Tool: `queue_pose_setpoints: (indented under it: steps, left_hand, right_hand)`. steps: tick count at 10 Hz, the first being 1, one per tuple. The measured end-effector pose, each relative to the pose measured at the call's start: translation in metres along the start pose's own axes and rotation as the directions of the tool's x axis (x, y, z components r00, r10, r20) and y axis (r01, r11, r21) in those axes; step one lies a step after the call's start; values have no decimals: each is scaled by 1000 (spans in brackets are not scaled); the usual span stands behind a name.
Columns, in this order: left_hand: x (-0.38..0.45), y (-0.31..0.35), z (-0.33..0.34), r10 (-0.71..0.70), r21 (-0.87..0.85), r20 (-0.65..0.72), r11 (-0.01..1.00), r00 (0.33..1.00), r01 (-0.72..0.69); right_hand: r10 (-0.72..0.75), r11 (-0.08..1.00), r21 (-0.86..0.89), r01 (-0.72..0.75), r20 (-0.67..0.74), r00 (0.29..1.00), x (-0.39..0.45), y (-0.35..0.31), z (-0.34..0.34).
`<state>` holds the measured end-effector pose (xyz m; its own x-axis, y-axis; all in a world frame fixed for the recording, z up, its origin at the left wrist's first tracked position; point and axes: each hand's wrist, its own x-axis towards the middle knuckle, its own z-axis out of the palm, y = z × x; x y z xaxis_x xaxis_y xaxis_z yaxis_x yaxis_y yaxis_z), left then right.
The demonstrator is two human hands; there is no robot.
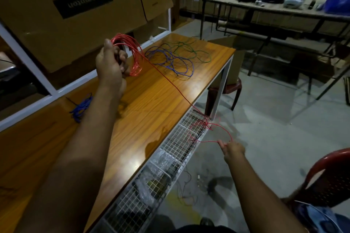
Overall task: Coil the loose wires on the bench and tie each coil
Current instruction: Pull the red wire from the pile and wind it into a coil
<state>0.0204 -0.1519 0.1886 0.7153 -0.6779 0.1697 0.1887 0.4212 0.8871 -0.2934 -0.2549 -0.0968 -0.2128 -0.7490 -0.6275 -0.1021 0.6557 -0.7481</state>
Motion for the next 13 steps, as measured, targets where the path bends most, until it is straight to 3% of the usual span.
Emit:
queue_pose_setpoints:
  steps: [1,2,3,5,6,7,8,9,10,12,13]
  left_hand:
    - [3,1,1,13,12,12,1000,1000,-13]
    - [1,-4,2,12,42,15,999,1000,-12]
    - [-4,-15,4,6,111,-7,994,1000,-5]
    - [-27,-67,-2,-96,341,16,936,995,85]
    - [-40,-89,-6,-162,377,37,916,986,136]
    - [-48,-97,-6,-189,370,47,915,981,159]
    - [-46,-91,-3,-191,330,-3,926,982,181]
    - [-38,-79,-1,-162,316,-18,935,987,159]
    - [-31,-70,0,-119,328,25,939,993,104]
    - [-19,-56,-2,-58,376,58,926,997,32]
    - [-18,-54,-3,-48,372,74,928,996,17]
  right_hand:
    - [-74,959,-279,55,-56,996,23,23,-1]
    - [199,554,701,-450,413,889,22,31,-5]
    - [151,478,583,-657,683,715,-8,27,-8]
    - [-106,631,504,-590,809,578,-27,0,-2]
    - [-220,679,448,-581,880,422,-22,-10,-3]
    - [-230,770,366,-522,923,307,-42,-36,-12]
    - [-188,980,189,62,782,594,-65,-67,-18]
    - [-310,849,-220,480,529,790,-66,-77,-21]
    - [-262,721,-384,577,621,739,-74,-90,-26]
    - [-342,378,-641,668,574,744,-86,-117,-27]
    - [-398,610,-319,725,668,629,-96,-128,-31]
